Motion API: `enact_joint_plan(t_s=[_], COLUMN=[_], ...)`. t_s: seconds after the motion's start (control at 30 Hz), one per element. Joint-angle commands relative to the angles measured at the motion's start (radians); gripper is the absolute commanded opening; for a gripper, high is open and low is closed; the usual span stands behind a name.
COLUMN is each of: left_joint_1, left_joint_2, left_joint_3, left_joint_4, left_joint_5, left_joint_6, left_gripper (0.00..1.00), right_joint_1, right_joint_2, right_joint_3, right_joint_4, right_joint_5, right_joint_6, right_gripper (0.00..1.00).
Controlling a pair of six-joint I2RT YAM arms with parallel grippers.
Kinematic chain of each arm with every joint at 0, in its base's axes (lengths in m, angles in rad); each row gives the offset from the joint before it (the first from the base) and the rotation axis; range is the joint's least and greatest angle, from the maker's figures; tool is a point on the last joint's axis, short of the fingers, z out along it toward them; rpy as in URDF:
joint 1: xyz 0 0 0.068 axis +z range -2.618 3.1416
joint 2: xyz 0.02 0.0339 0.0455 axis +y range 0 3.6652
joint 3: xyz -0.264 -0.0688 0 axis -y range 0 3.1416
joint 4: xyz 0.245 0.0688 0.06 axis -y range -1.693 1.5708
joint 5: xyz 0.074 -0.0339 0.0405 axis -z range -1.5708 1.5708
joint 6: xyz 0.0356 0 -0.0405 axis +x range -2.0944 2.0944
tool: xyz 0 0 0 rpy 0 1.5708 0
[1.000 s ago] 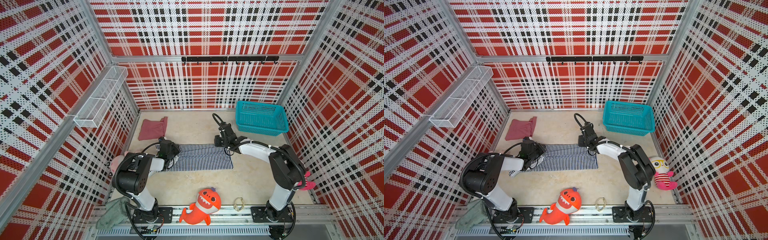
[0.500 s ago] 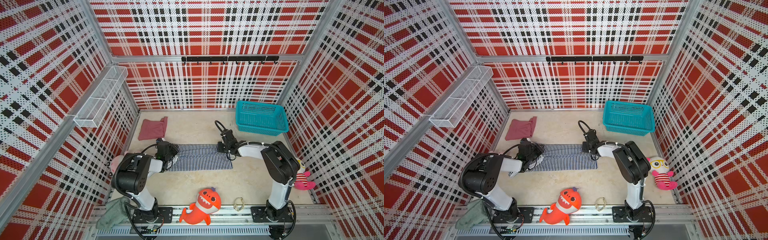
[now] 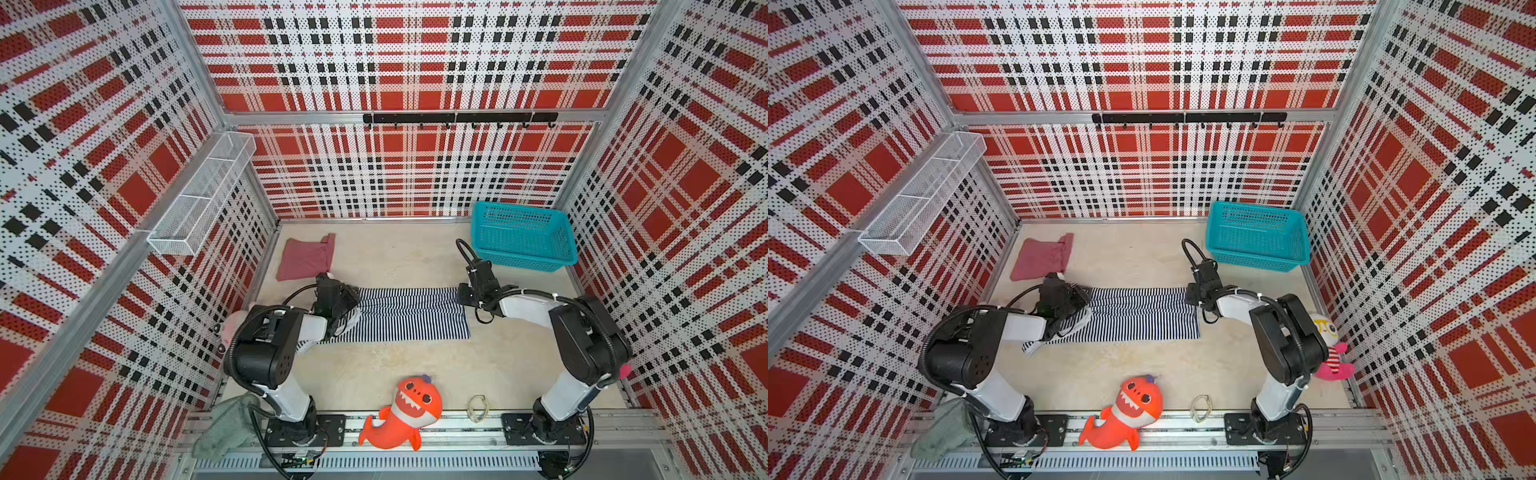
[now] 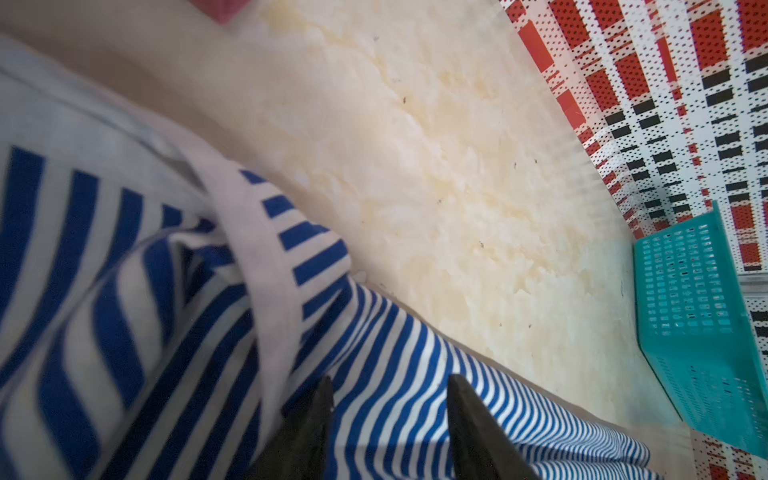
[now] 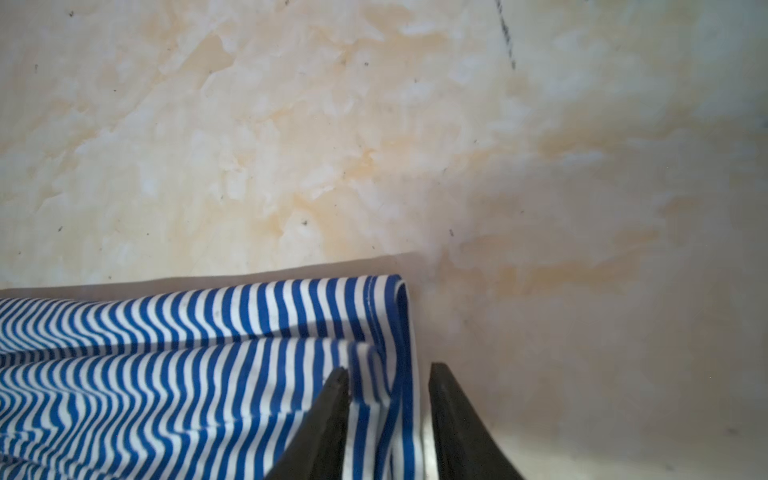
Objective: Fold and stack tank tops
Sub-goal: Smooth out the tank top at the center of the table, then rotate the tank top at the center of the table.
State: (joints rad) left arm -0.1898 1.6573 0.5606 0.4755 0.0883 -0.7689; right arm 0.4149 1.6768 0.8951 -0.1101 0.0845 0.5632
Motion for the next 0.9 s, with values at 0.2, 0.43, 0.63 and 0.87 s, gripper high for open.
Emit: enact_joint_plan(t_s=[0.2, 0.43, 0.63, 0.87], left_joint_1=[-0.110, -0.149, -0.133, -0.073], left_joint_2=[-0.159, -0.119, -0.107, -0.075], left_joint_3=[0.163, 0.040, -0.071, -0.102], left_joint_4=[-0.296, -0.174, -0.135, -0.132], left_joint_5=[-0.070, -0.015, -0.009, 0.010], left_joint_6=[0.121, -0.001, -0.031, -0.017], left_gripper=[0.52, 0.51, 0.50, 0.50], right_joint_1=[0.099, 0.110, 0.099, 0.079], right_joint_2=[-0.097, 0.000, 0.024, 0.022], right_joint_3=[-0.015, -0.029, -0.068, -0.123], right_joint_4=[-0.043, 0.016, -0.016, -0.001], right_joint_5=[-0.048, -0.073, 0.013, 0.011], right_joint_6=[-0.018, 0.052, 0.049, 0.063], right_gripper=[0.34, 0.26, 0.23, 0.23])
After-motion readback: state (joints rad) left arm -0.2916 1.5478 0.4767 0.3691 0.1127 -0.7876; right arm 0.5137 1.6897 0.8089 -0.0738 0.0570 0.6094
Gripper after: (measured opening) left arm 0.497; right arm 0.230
